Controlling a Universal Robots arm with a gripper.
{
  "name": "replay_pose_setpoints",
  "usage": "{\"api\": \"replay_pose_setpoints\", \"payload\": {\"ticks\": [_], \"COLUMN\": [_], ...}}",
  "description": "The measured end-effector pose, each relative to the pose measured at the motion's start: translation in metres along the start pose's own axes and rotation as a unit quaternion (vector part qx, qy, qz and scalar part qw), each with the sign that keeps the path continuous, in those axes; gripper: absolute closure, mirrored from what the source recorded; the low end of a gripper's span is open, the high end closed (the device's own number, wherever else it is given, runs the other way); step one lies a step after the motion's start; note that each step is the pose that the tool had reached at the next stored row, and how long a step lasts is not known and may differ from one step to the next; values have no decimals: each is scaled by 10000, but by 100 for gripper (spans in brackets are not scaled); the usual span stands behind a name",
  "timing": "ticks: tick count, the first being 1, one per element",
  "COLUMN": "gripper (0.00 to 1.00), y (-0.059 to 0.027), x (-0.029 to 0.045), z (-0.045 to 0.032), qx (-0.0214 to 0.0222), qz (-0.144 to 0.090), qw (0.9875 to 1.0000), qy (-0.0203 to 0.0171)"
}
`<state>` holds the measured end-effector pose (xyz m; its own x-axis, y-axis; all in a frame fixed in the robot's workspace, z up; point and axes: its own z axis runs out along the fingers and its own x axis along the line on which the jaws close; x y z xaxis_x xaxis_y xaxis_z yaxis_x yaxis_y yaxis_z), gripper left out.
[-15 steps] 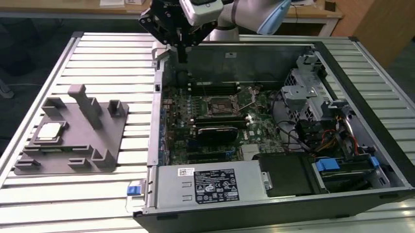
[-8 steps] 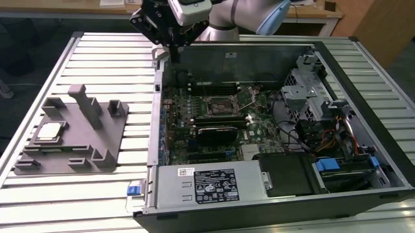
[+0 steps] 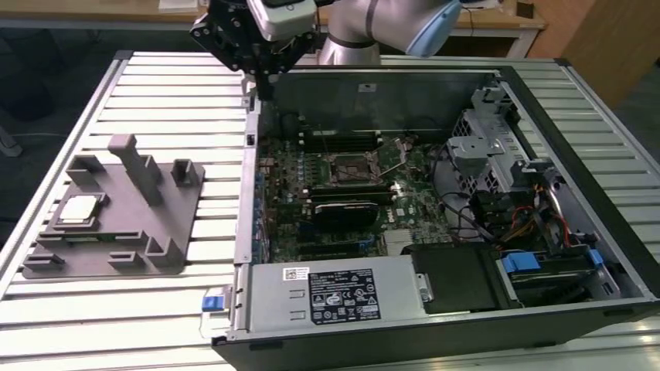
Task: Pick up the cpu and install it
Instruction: 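Reach for the cpu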
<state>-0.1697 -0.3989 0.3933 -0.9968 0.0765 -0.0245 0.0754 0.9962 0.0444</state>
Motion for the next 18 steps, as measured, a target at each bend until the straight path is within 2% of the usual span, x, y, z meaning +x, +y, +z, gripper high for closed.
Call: {"api": "replay_pose_setpoints", "payload": {"ticks": [18], "gripper": [89], "y": [-28], "x": [371], "z": [-11], "qx": [1], "qz": [4], "qw": [10000], "qy": [0]}}
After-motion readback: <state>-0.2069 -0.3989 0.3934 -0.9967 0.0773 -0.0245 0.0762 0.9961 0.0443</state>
